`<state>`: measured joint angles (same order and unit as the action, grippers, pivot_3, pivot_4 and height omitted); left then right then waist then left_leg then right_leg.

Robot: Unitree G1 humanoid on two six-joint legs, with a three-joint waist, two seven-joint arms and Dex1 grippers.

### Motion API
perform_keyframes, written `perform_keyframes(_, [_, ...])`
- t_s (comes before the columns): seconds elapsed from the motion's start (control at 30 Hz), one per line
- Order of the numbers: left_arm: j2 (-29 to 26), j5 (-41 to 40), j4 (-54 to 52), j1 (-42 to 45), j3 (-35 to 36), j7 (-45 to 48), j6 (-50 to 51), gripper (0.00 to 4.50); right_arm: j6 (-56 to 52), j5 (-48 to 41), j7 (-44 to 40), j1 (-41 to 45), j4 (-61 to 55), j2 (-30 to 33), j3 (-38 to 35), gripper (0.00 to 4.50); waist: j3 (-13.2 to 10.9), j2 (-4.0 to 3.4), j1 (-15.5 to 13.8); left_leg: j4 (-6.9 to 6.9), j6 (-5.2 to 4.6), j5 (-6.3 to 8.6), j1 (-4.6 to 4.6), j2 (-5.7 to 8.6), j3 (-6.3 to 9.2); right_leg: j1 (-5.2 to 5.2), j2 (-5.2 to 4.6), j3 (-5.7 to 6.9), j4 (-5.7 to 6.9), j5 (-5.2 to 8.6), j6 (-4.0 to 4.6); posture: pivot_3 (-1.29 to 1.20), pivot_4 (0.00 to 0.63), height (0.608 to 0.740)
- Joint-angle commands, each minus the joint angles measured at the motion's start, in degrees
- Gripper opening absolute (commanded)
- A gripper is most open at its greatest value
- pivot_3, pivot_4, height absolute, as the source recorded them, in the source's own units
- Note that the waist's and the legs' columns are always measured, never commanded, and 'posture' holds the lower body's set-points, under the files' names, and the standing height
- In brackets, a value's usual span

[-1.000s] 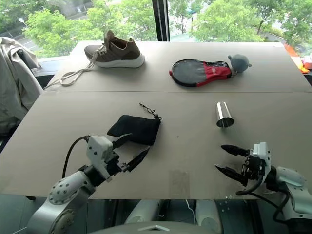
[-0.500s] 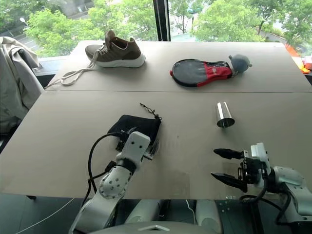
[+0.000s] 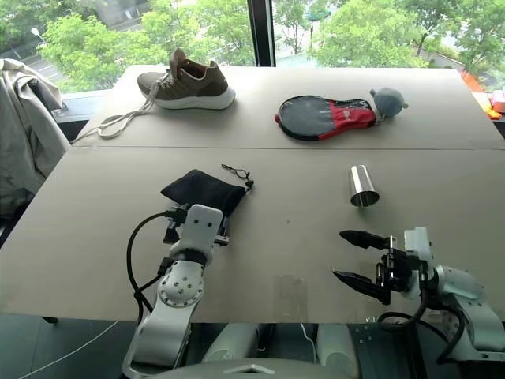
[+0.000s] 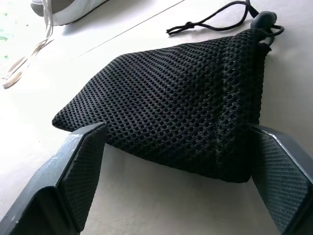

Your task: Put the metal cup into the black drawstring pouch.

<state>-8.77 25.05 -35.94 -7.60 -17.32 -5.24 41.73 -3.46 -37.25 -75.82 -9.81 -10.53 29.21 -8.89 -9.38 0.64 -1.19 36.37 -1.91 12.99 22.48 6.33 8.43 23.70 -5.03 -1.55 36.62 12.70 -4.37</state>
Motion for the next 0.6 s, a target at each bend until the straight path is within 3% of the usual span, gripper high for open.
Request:
perform_keyframes(0.03, [-0.51,1.46,-0.16,0.07,0.61,0.17,-2.3,4.43,5.32,3.41,1.35,1.21,1.75,-0.76,-0.21,4.06,0.0,0.0,0.04,0.0,0.0,0.0,-0.01,0.01,-0.01,0.0,0.02,0.0,0.0,0.0,0.0,0.0,0.15,0.736])
perform_keyframes(0.2, [-0.55,1.15,1.18,0.78,1.62,0.65,-4.1,4.43,7.25,4.03,1.23,1.84,3.79,-0.71,-0.24,4.06,0.01,-0.02,0.07,0.0,0.0,0.0,-0.02,0.01,0.02,0.0,0.06,0.01,0.01,-0.09,0.14,0.0,0.15,0.736])
perform_keyframes(0.3, [-0.05,0.77,1.82,0.97,2.38,0.93,-4.56,3.22,7.89,3.95,1.15,1.74,4.21,-0.69,-0.19,4.13,0.01,-0.02,0.09,0.0,-0.01,-0.01,-0.02,0.01,0.01,0.0,0.06,0.01,0.01,-0.12,0.2,0.0,0.15,0.736])
perform_keyframes(0.5, [0.0,1.07,3.93,1.77,4.26,1.1,-6.46,0.28,8.06,3.84,1.54,1.52,4.65,-0.57,-0.43,4.13,0.01,-0.02,0.13,0.01,-0.09,-0.06,-0.02,0.01,0.01,0.0,0.05,0.01,0.02,-0.12,0.21,0.0,0.15,0.736])
perform_keyframes(0.6, [0.62,-0.7,4.88,2.67,5.29,1.9,-8.19,0.1,8.18,5.09,4.77,1.74,6.4,-0.94,-1.65,4.13,0.01,-0.02,0.11,0.02,-0.1,-0.07,-0.02,0.01,0.0,-0.01,0.06,0.01,0.02,-0.13,0.2,0.0,0.15,0.736])
